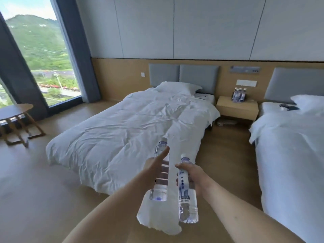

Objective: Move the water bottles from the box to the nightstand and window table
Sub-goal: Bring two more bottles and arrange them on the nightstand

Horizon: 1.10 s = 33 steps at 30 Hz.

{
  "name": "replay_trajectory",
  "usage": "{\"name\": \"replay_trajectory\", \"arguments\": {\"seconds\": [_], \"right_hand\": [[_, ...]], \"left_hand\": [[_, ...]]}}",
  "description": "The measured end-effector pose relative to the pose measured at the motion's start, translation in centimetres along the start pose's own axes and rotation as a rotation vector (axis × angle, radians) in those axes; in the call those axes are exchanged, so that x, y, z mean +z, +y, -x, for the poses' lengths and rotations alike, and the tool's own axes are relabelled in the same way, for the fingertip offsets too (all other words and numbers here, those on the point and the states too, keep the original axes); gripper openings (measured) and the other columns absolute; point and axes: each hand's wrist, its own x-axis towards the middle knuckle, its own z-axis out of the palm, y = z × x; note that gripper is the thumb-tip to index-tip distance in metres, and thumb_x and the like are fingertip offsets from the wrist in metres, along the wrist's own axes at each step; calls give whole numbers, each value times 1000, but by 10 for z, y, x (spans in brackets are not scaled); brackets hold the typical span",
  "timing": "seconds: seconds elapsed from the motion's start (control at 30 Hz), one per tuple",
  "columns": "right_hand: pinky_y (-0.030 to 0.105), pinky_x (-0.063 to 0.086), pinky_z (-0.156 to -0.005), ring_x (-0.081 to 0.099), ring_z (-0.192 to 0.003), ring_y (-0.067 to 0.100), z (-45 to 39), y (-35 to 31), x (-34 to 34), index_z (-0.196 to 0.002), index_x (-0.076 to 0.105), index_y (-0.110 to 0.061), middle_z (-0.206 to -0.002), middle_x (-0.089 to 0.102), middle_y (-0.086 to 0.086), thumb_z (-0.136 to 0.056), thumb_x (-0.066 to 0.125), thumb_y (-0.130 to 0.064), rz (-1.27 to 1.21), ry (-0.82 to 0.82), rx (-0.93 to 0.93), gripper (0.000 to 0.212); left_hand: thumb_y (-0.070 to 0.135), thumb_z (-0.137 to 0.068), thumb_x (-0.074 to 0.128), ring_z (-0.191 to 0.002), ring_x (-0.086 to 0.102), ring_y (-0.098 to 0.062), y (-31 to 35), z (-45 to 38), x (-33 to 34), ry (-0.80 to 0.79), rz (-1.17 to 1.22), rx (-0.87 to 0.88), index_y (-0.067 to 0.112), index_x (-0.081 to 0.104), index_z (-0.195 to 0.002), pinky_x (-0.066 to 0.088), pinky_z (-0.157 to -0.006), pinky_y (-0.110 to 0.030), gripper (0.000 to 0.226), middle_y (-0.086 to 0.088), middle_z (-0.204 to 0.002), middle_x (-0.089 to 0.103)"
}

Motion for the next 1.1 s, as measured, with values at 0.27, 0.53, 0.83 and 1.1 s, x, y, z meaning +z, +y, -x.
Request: {"name": "replay_trajectory", "arguments": {"seconds": [0.27,0.53,0.83,1.1], "right_hand": [[27,56,-55,74,-62,22,-77,-73,-74,-106,71,-14,-75,76,10,-82,81,-33,-100,310,-73,32],[39,61,-78,69,-78,30,-131,-97,-156,-107,70,-14,-85,68,16,-80,84,-35,-231,485,-62,37],[38,61,-75,72,-83,30,-226,-154,-303,-102,69,-17,-90,72,16,-84,80,-37,-239,476,-101,29],[33,59,-65,76,-76,28,-300,-225,-429,-98,67,-17,-86,74,16,-74,85,-40,-260,446,-76,37]], "left_hand": [[85,-53,79,-68,77,-32,77,-139,88,-303,-128,-47,2,75,-102,60,-53,-37,96,-17,-83,78],[87,-63,71,-82,78,-34,110,-225,182,-441,-276,-83,5,72,-108,65,-70,-45,94,-18,-96,79],[86,-66,69,-77,79,-31,147,-333,324,-434,-414,-77,7,72,-106,65,-73,-47,89,-12,-86,80],[83,-71,68,-75,79,-30,209,-406,445,-365,-363,-107,9,73,-105,66,-70,-46,82,-11,-86,80]]}}
